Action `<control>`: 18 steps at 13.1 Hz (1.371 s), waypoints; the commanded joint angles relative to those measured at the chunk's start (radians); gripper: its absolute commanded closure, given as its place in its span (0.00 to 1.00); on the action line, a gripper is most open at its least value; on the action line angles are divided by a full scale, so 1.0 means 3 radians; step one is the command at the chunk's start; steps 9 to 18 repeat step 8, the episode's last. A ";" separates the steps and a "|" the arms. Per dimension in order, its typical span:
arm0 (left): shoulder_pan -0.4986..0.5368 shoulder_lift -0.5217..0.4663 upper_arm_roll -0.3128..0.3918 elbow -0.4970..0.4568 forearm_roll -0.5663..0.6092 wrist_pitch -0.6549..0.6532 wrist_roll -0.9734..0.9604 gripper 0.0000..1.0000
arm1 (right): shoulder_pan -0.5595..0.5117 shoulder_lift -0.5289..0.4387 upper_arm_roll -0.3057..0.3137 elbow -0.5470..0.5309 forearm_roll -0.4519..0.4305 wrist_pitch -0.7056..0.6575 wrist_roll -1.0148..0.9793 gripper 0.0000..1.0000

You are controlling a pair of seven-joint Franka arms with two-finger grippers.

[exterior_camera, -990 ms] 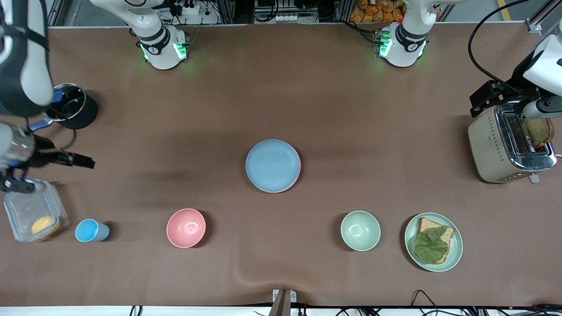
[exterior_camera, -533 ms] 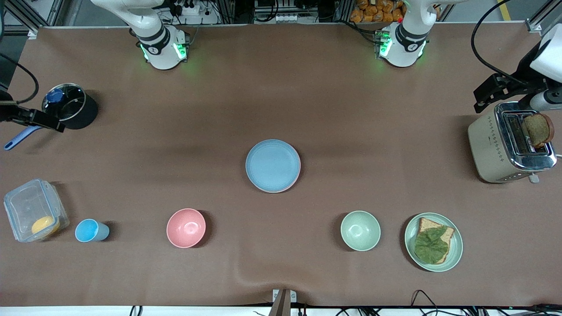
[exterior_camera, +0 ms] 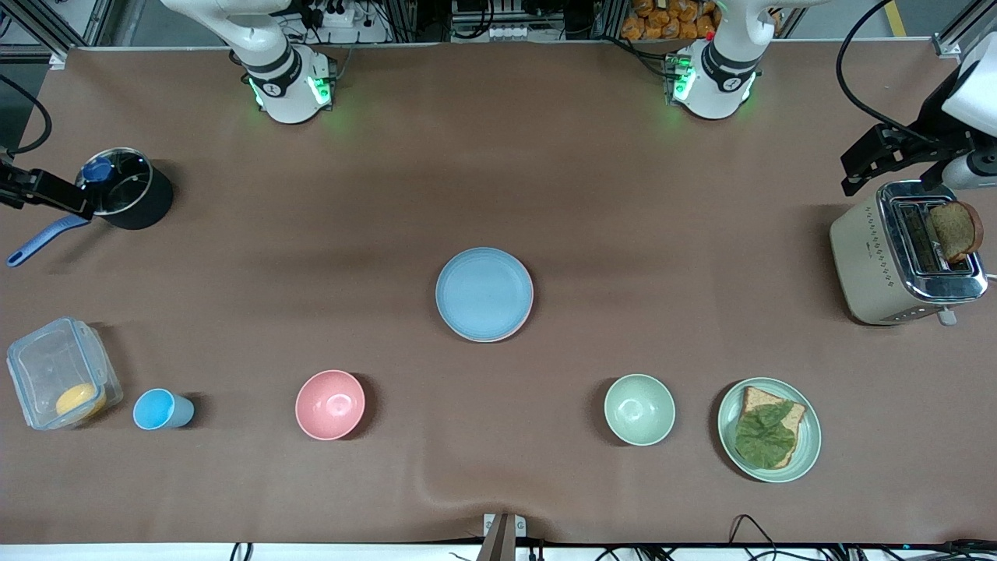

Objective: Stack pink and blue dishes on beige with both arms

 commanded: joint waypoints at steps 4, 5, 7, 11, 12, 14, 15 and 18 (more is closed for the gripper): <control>0.0028 -0.0053 0.0004 -0.0038 -0.0217 -0.0115 0.0026 0.00 | -0.0099 0.0032 0.0090 0.0091 -0.0086 0.0031 0.0038 0.00; 0.0028 -0.0038 0.0009 -0.0023 -0.0212 -0.0115 0.0037 0.00 | -0.0079 0.0043 0.0080 0.0096 -0.0091 0.0041 0.0033 0.00; 0.0028 -0.0022 0.0014 -0.0012 -0.0201 -0.0115 0.0032 0.00 | -0.0068 0.0043 0.0080 0.0096 -0.0091 0.0041 0.0033 0.00; 0.0033 -0.0022 0.0019 -0.0017 -0.0206 -0.0125 0.0032 0.00 | -0.0068 0.0043 0.0075 0.0096 -0.0086 0.0041 0.0033 0.00; 0.0033 -0.0022 0.0019 -0.0017 -0.0206 -0.0125 0.0032 0.00 | -0.0068 0.0043 0.0075 0.0096 -0.0086 0.0041 0.0033 0.00; 0.0033 -0.0022 0.0019 -0.0017 -0.0206 -0.0125 0.0032 0.00 | -0.0068 0.0043 0.0075 0.0096 -0.0086 0.0041 0.0033 0.00; 0.0033 -0.0022 0.0019 -0.0017 -0.0206 -0.0125 0.0032 0.00 | -0.0068 0.0043 0.0075 0.0096 -0.0086 0.0041 0.0033 0.00; 0.0033 -0.0022 0.0019 -0.0017 -0.0206 -0.0125 0.0032 0.00 | -0.0068 0.0043 0.0075 0.0096 -0.0086 0.0041 0.0033 0.00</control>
